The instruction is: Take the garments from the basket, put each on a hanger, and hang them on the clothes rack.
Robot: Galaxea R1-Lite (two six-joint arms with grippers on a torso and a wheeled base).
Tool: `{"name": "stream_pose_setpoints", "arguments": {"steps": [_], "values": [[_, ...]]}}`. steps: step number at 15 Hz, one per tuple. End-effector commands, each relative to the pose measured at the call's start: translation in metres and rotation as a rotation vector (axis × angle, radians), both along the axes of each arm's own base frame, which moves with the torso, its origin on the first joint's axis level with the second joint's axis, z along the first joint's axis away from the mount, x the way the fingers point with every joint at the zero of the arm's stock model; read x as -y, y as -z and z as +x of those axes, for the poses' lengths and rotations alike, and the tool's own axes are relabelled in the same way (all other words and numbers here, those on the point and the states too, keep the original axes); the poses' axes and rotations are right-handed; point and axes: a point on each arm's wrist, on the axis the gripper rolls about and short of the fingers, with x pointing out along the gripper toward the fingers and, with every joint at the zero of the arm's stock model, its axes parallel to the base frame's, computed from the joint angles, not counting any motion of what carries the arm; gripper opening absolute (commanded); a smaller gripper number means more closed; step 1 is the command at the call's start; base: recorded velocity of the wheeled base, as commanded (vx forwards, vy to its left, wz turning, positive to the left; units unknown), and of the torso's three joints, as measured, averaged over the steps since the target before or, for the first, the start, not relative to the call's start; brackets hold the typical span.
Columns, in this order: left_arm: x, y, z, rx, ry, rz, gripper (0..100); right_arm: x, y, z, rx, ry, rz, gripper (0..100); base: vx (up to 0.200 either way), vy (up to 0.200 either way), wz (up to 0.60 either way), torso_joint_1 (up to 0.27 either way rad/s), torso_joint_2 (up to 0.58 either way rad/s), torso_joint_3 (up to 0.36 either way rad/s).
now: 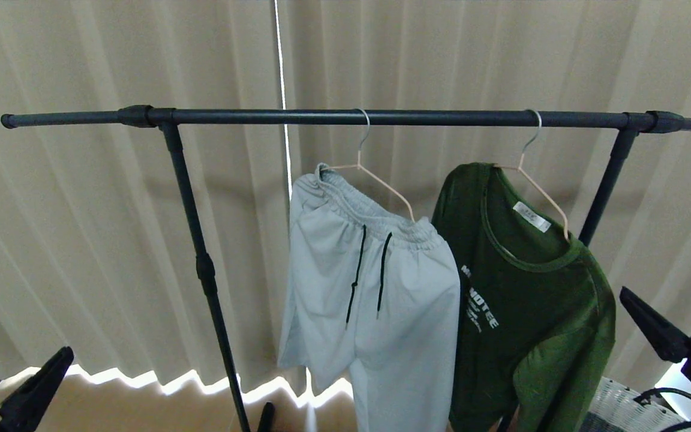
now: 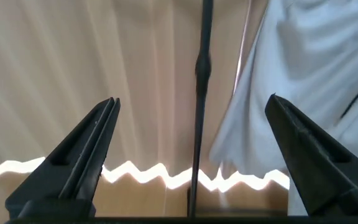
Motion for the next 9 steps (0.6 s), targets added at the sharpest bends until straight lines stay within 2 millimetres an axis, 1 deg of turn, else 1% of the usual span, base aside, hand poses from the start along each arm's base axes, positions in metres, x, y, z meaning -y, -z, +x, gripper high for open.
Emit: {"name": "stream_pose_setpoints", "arguments": {"steps": [1, 2, 3, 5, 7, 8, 9], "values": [[0.002, 0.013, -0.037, 0.015, -0.016, 0.002, 100, 0.003, 0.014, -0.020, -0.045, 0.011, 0.044, 100, 0.000, 0.000, 0.00, 0.000, 0.00, 0.000], [0.002, 0.018, -0.040, -0.020, -0.036, -0.003, 100, 0.004, 0.017, -0.027, -0.079, 0.015, 0.071, 100, 0.000, 0.000, 0.00, 0.000, 0.00, 0.000], [0.001, 0.023, -0.042, -0.057, -0.094, -0.022, 100, 0.005, 0.024, -0.036, -0.141, 0.020, 0.086, 100, 0.000, 0.000, 0.00, 0.000, 0.00, 0.000], [0.001, 0.032, -0.047, -0.114, -0.117, -0.086, 100, 0.008, 0.031, -0.052, -0.185, 0.031, 0.088, 100, 0.000, 0.000, 0.00, 0.000, 0.00, 0.000], [0.003, 0.043, -0.063, -0.094, -0.125, -0.112, 100, 0.010, 0.044, -0.076, -0.243, 0.029, 0.082, 100, 0.000, 0.000, 0.00, 0.000, 0.00, 0.000], [0.004, 0.045, -0.068, -0.080, -0.122, -0.117, 100, 0.011, 0.048, -0.082, -0.257, 0.030, 0.079, 100, 0.000, 0.000, 0.00, 0.000, 0.00, 0.000], [0.005, 0.051, -0.076, -0.040, -0.116, -0.106, 100, 0.013, 0.059, -0.098, -0.281, 0.033, 0.075, 100, 0.000, 0.000, 0.00, 0.000, 0.00, 0.000]]}}
